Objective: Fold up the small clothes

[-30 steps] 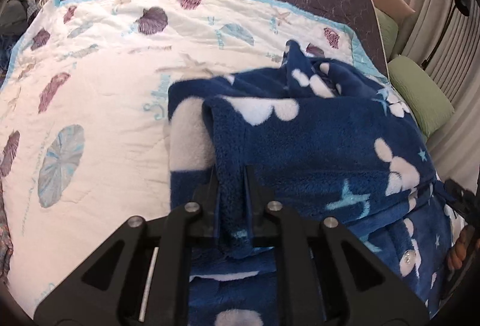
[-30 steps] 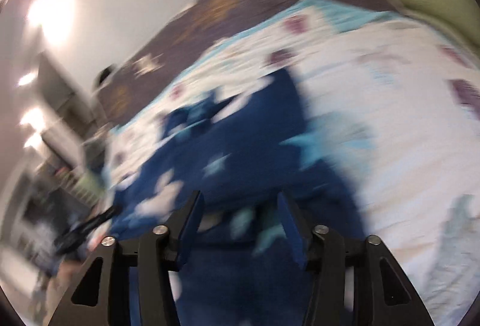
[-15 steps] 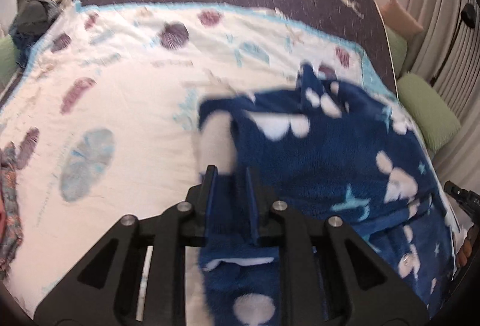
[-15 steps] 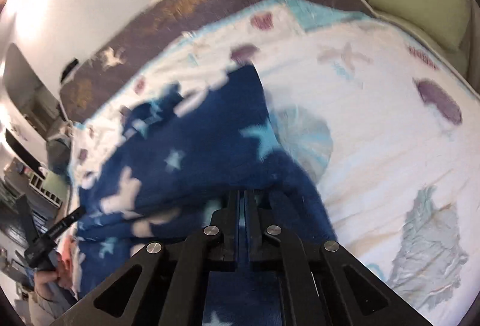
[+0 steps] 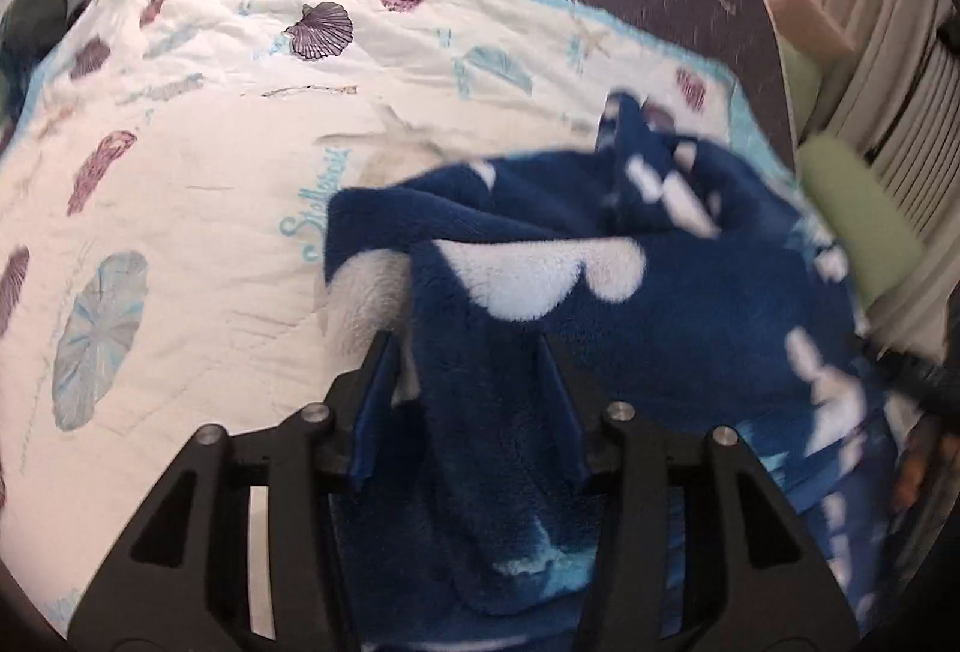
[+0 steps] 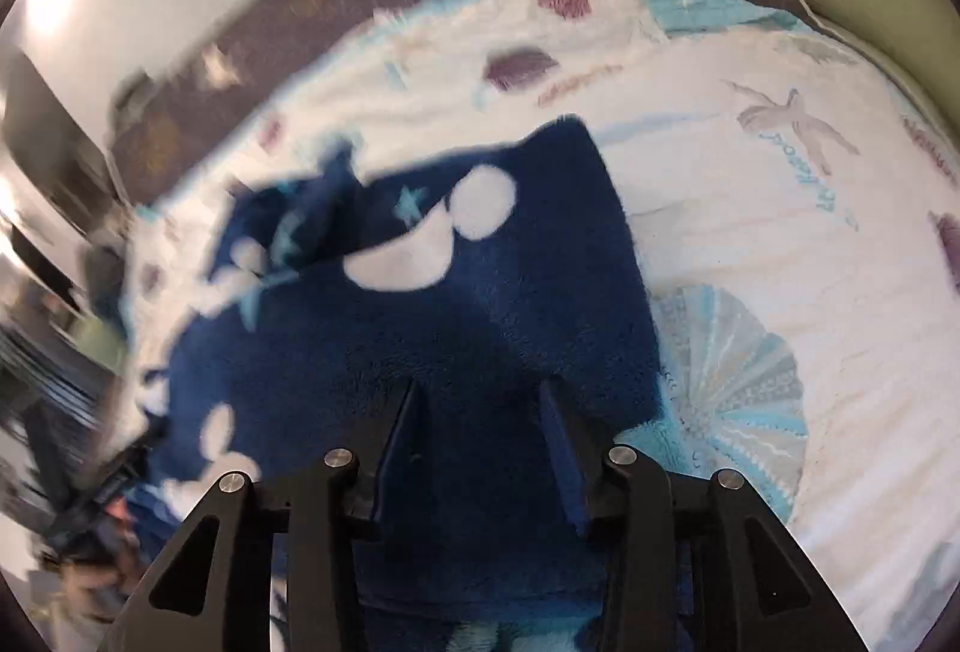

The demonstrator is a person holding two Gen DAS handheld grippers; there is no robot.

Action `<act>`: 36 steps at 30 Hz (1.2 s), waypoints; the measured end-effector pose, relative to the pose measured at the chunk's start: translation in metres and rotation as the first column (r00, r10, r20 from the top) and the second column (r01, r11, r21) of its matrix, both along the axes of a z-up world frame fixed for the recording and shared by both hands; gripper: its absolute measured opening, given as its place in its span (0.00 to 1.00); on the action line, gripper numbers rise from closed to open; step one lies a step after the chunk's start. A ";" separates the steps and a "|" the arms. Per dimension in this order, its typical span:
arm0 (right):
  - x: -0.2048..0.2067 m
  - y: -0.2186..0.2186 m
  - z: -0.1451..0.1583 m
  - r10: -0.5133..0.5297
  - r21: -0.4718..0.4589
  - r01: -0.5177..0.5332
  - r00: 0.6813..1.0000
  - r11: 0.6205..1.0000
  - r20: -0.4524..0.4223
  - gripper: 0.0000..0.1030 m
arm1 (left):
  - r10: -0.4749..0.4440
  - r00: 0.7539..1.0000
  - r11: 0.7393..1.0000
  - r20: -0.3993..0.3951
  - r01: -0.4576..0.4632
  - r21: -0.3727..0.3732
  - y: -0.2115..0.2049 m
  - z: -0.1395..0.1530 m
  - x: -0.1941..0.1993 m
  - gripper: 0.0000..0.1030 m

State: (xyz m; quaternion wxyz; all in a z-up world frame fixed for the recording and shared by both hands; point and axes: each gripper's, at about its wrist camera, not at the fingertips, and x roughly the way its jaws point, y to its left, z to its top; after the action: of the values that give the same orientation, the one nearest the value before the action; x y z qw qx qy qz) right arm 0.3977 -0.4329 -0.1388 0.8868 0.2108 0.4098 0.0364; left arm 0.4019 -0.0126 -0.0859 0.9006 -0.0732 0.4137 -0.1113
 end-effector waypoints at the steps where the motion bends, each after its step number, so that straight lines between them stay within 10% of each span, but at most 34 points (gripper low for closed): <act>1: -0.003 0.002 0.003 0.010 -0.022 -0.010 1.000 1.000 -0.004 0.39 | -0.004 1.000 1.000 0.013 0.004 -0.014 -0.001 0.008 0.002 0.48; 8: 0.039 0.035 0.049 0.125 0.020 -0.126 0.991 0.992 0.044 0.51 | -0.090 0.991 0.995 0.099 0.093 -0.034 -0.047 0.039 0.033 0.60; 22: 0.104 0.053 0.014 0.113 0.142 -0.111 0.994 0.984 -0.003 0.52 | -0.107 0.994 0.994 -0.013 0.108 0.030 -0.083 0.024 0.081 0.61; 25: 0.105 0.054 0.018 0.086 0.109 -0.084 0.996 0.990 -0.013 0.08 | -0.139 0.980 0.990 -0.139 0.139 -0.014 -0.094 -0.005 0.098 0.08; 36: 0.100 0.028 0.000 0.013 0.037 -0.011 0.998 0.999 -0.054 0.12 | -0.086 0.996 0.990 -0.012 0.087 0.115 -0.076 -0.004 0.067 0.03</act>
State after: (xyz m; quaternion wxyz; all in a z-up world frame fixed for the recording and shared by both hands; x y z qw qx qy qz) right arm 0.4978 -0.4051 -0.1387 0.8711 0.2257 0.4340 0.0436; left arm 0.4685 -0.0884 -0.0895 0.8961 -0.0035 0.4255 -0.1262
